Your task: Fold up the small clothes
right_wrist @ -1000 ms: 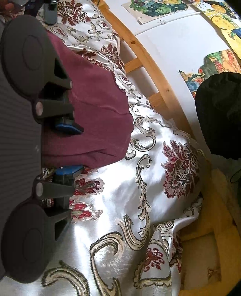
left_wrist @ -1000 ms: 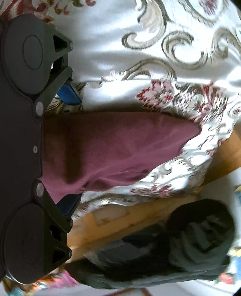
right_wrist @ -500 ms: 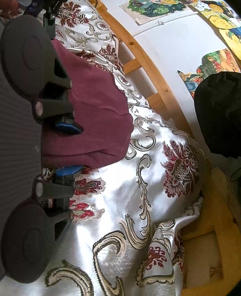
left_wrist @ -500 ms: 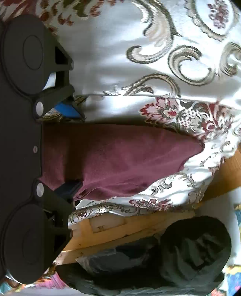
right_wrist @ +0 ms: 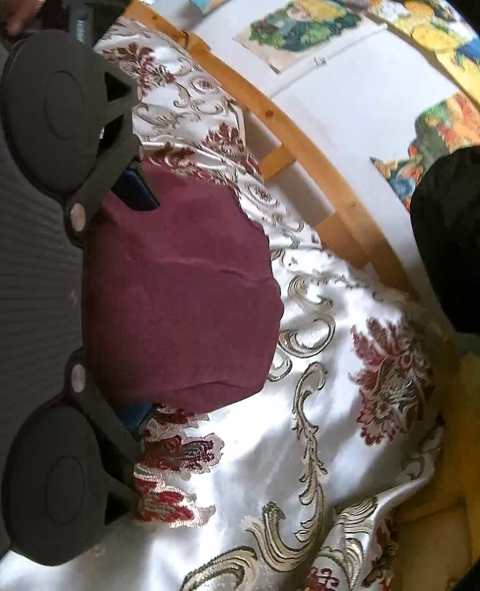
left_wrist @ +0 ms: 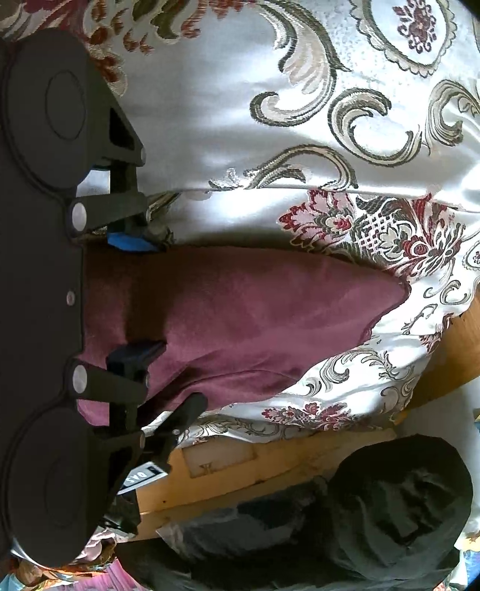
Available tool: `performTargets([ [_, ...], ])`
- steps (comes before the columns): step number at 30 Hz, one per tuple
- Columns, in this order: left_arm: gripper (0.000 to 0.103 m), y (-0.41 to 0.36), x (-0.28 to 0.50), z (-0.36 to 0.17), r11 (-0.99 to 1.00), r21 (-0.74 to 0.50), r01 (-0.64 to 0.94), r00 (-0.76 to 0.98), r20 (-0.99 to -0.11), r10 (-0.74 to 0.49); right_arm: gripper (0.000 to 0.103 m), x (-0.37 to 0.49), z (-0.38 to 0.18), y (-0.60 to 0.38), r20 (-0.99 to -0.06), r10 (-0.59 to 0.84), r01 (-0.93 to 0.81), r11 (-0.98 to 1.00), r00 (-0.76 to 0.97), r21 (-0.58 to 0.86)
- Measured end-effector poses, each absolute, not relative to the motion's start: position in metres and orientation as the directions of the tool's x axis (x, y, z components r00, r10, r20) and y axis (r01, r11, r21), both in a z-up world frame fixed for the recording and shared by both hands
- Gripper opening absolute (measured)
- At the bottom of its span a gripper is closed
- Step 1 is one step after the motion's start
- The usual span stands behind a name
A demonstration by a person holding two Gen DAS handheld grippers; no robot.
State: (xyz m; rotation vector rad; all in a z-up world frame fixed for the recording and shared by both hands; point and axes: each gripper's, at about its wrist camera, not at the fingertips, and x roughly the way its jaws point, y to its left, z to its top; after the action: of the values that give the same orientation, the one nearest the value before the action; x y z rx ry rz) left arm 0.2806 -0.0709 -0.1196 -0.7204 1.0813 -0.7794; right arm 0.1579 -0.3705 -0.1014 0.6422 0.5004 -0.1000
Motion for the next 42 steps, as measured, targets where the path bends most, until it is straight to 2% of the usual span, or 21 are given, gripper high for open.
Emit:
performTargets([
  [4, 0.05, -0.072, 0.281, -0.119, 0.541, -0.817, 0.199, 0.269, -0.485, -0.832, 0.101, 0.16, -0.099, -0.37, -0.511, 0.069, 0.247, 0.816, 0.857, 0.524],
  [10, 0.05, -0.074, 0.282, -0.117, 0.551, -0.807, 0.211, 0.27, -0.494, -0.827, 0.087, 0.167, -0.094, -0.351, -0.595, 0.002, 0.27, 0.89, 0.804, 0.368],
  [14, 0.049, -0.075, 0.281, -0.114, 0.562, -0.797, 0.223, 0.27, -0.503, -0.821, 0.066, 0.161, -0.091, -0.345, -0.596, -0.029, 0.281, 0.899, 0.803, 0.335],
  [16, 0.049, -0.076, 0.28, -0.111, 0.571, -0.788, 0.231, 0.272, -0.511, -0.816, 0.059, 0.155, -0.088, -0.346, -0.575, -0.031, 0.279, 0.895, 0.817, 0.347],
  [18, 0.048, -0.078, 0.279, -0.106, 0.587, -0.769, 0.253, 0.277, -0.524, -0.805, 0.047, 0.15, -0.086, -0.346, -0.55, -0.038, 0.277, 0.891, 0.834, 0.359],
  [21, 0.046, -0.082, 0.274, -0.096, 0.614, -0.73, 0.299, 0.291, -0.543, -0.788, 0.037, 0.145, -0.081, -0.341, -0.526, -0.042, 0.263, 0.898, 0.85, 0.353],
  [29, 0.041, -0.075, 0.267, -0.066, 0.643, -0.666, 0.377, 0.374, -0.526, -0.764, 0.029, 0.138, -0.053, -0.311, -0.452, -0.038, 0.174, 0.949, 0.891, 0.263],
  [42, 0.038, -0.024, 0.273, -0.014, 0.69, -0.598, 0.408, 0.598, -0.395, -0.697, 0.028, 0.176, -0.004, -0.243, -0.294, 0.027, 0.023, 0.986, 0.955, 0.162],
])
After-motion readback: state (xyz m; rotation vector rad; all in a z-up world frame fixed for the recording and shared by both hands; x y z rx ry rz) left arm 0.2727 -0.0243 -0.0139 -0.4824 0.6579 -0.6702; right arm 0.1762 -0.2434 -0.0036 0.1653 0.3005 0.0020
